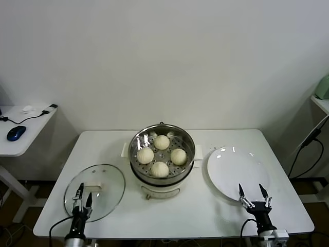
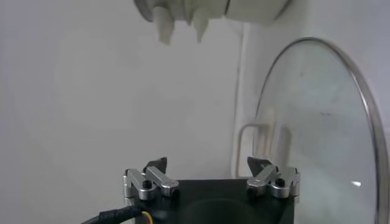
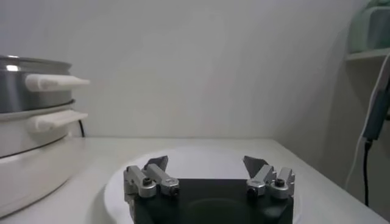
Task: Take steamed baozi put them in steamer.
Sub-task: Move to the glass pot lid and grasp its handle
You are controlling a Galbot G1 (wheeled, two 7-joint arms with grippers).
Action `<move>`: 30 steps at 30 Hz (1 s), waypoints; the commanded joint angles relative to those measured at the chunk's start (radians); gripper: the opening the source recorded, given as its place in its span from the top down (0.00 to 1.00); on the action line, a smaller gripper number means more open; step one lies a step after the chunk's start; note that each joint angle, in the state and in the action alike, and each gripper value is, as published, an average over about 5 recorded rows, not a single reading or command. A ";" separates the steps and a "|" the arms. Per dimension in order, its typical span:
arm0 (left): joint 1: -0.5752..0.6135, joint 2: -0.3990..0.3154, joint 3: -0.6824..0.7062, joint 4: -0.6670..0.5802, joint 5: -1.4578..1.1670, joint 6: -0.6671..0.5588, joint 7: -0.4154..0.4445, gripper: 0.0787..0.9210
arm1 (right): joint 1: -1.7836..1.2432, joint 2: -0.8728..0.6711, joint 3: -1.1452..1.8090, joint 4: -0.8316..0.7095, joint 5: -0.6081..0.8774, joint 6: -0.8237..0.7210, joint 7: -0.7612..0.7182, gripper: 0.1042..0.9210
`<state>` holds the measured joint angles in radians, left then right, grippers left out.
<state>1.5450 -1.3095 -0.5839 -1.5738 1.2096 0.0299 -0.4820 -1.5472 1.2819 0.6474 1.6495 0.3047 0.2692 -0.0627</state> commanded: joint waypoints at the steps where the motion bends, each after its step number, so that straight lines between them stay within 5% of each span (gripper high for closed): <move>1: -0.035 0.005 -0.002 0.067 0.080 0.013 -0.021 0.12 | -0.022 0.018 0.011 0.010 -0.028 -0.017 0.003 0.12; 16: -0.150 0.014 0.013 0.103 0.081 0.073 0.034 0.16 | -0.033 0.024 0.027 0.007 -0.036 -0.015 -0.004 0.12; 30: -0.163 0.020 0.015 0.179 0.085 0.031 0.021 0.64 | -0.022 0.025 0.025 0.003 -0.049 -0.019 -0.009 0.12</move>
<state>1.3994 -1.2909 -0.5684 -1.4141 1.2827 0.0581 -0.4571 -1.5692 1.3066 0.6705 1.6523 0.2607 0.2516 -0.0708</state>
